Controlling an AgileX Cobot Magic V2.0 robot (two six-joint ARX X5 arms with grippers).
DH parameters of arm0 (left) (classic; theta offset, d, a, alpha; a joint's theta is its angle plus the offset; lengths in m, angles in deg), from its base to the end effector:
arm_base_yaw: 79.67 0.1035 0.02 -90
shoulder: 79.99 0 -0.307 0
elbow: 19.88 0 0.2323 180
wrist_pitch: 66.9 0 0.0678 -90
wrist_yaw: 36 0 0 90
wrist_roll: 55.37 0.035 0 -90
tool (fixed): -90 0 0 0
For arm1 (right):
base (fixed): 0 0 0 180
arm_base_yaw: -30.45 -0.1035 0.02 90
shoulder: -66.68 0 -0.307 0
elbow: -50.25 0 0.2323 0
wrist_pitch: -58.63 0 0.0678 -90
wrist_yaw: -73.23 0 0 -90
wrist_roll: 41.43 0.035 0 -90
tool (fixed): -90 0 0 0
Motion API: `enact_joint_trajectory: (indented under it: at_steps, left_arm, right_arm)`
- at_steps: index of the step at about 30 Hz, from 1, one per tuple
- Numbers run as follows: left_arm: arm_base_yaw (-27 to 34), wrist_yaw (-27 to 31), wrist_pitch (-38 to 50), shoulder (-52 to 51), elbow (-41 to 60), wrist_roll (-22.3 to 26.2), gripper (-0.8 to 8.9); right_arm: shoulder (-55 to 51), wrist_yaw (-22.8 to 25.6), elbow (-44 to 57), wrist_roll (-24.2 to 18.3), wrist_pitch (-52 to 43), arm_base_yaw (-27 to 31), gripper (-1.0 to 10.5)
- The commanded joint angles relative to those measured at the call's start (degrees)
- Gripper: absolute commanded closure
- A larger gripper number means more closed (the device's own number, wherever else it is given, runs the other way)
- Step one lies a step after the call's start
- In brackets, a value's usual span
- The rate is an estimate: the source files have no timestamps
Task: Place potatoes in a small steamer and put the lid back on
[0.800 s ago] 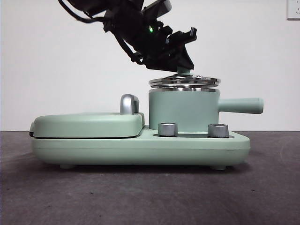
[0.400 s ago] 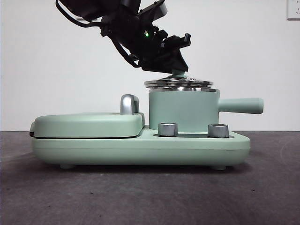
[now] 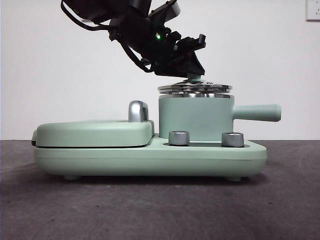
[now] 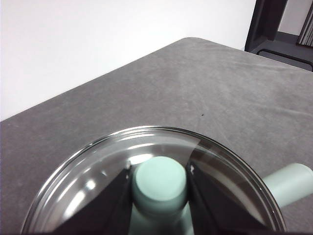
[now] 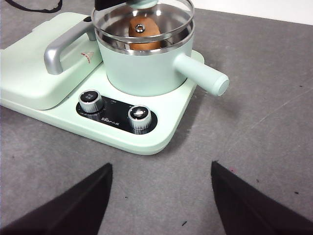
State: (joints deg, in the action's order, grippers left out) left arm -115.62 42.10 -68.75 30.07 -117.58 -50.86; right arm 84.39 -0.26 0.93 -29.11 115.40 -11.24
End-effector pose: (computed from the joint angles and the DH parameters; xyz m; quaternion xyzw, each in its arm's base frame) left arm 0.3610 -0.2707 0.3171 0.0614 0.1050 -0.4069 0.9053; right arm 0.0194 0.0040 0.2756 -0.0031 0.2120 0.1911 0.9584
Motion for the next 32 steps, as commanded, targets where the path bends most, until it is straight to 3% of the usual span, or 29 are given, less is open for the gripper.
enact_joint_trajectory:
  at_steps: [1, 22, 27, 32]
  left_arm:
    - [-0.57, -0.15, 1.79, 1.88, -2.10, 0.37, 8.05]
    - [-0.55, -0.17, -4.20, 2.08, -2.10, 0.39, 8.04]
    - [-0.55, -0.15, -3.78, 1.90, -2.10, 0.33, 5.93]
    - [-0.55, -0.15, -5.75, -0.61, -2.10, 0.35, 5.82]
  right_arm:
    - [0.13, 0.04, -0.31, 0.72, -0.35, -0.55, 6.3]
    - [0.13, 0.02, -0.31, 0.74, -0.35, -0.55, 6.3]
    - [0.13, 0.02, -0.31, 0.77, -0.35, -0.57, 6.3]
    - [0.13, 0.02, -0.31, 0.74, -0.35, -0.55, 6.3]
